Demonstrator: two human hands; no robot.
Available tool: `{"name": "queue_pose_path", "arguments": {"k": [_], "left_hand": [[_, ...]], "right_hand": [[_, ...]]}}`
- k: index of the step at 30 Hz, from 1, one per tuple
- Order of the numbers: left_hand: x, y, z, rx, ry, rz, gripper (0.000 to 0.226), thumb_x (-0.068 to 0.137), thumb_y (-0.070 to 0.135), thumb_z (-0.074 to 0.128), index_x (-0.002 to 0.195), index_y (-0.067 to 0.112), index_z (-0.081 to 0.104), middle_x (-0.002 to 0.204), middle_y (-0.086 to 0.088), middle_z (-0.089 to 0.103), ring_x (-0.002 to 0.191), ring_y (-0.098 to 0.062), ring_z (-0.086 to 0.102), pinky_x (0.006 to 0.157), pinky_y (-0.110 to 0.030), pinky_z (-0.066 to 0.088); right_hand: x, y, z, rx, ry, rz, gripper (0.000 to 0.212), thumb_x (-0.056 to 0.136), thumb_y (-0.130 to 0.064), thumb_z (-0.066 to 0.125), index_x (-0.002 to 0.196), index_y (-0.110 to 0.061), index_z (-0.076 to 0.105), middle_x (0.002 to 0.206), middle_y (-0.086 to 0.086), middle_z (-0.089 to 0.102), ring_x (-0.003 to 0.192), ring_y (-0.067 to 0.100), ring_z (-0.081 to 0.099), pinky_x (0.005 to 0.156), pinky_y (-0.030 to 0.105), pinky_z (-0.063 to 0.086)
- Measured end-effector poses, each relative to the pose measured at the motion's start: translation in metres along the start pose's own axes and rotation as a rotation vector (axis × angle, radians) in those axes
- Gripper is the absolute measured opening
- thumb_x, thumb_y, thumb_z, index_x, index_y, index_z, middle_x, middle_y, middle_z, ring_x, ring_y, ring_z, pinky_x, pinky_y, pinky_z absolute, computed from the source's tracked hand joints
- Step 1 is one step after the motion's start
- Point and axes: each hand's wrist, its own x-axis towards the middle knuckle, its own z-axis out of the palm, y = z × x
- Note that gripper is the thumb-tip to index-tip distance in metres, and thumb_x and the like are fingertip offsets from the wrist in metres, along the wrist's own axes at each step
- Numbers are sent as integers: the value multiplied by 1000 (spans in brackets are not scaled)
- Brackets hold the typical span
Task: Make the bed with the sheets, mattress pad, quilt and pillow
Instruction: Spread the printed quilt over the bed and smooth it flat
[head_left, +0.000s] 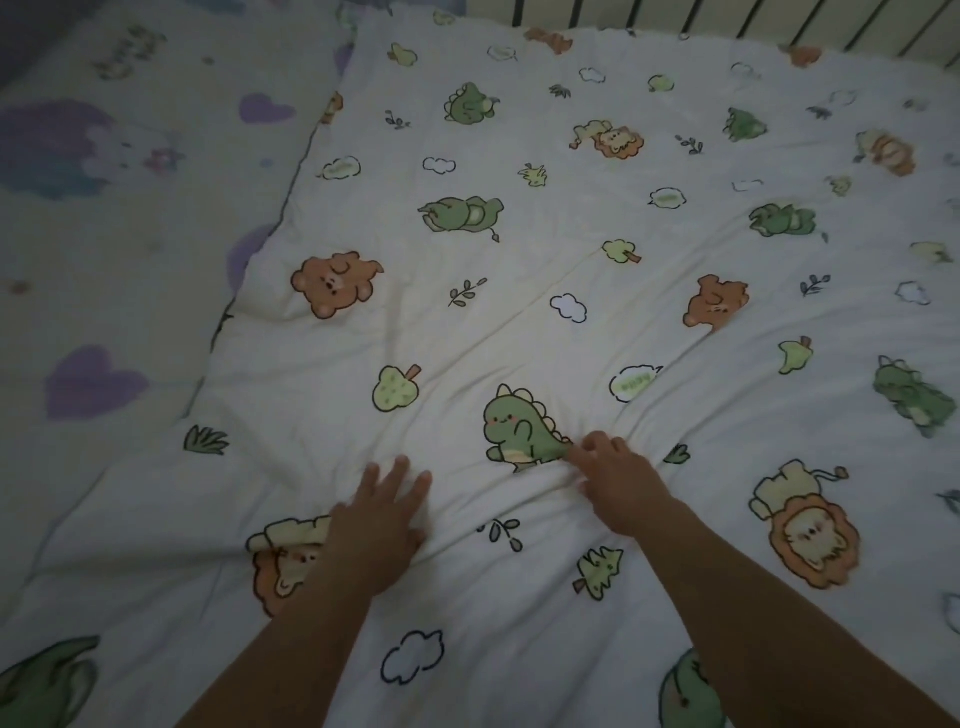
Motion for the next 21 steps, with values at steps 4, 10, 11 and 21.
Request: {"name": "queue_pose_path", "arguments": {"k": [4, 10, 11, 21], "left_hand": [[-19, -17, -8, -43, -7, 55, 60, 99, 43, 31, 151, 33, 3, 159, 8, -8, 147, -18, 1, 115, -39, 24], [-91, -72, 14, 13, 240, 123, 76, 53, 12, 84, 121, 18, 48, 124, -12, 57, 105, -33, 62, 73, -41, 57], [-102, -78, 14, 5, 232, 69, 76, 48, 10, 84, 115, 18, 48, 117, -12, 58, 97, -34, 63, 66, -39, 57], [-149, -65, 52, 93, 47, -254, 32, 93, 23, 44, 125, 24, 48, 120, 0, 55, 109, -22, 49, 81, -33, 45]], "right_hand": [[-32, -13, -10, 35, -106, 41, 65, 95, -35, 49, 151, -30, 15, 158, 3, 10, 144, 23, 16, 112, 48, 26], [-106, -50, -6, 92, -183, 37, 75, 82, -51, 62, 142, -31, 24, 154, -4, 8, 141, 19, 16, 111, 47, 22], [-112, -54, -4, 84, -199, 28, 75, 77, -54, 65, 138, -32, 27, 151, -3, 13, 138, 20, 20, 109, 48, 23], [-132, -87, 37, -95, -218, -84, 39, 88, -35, 57, 124, -23, 46, 128, 2, 46, 118, 25, 44, 91, 38, 38]]}}
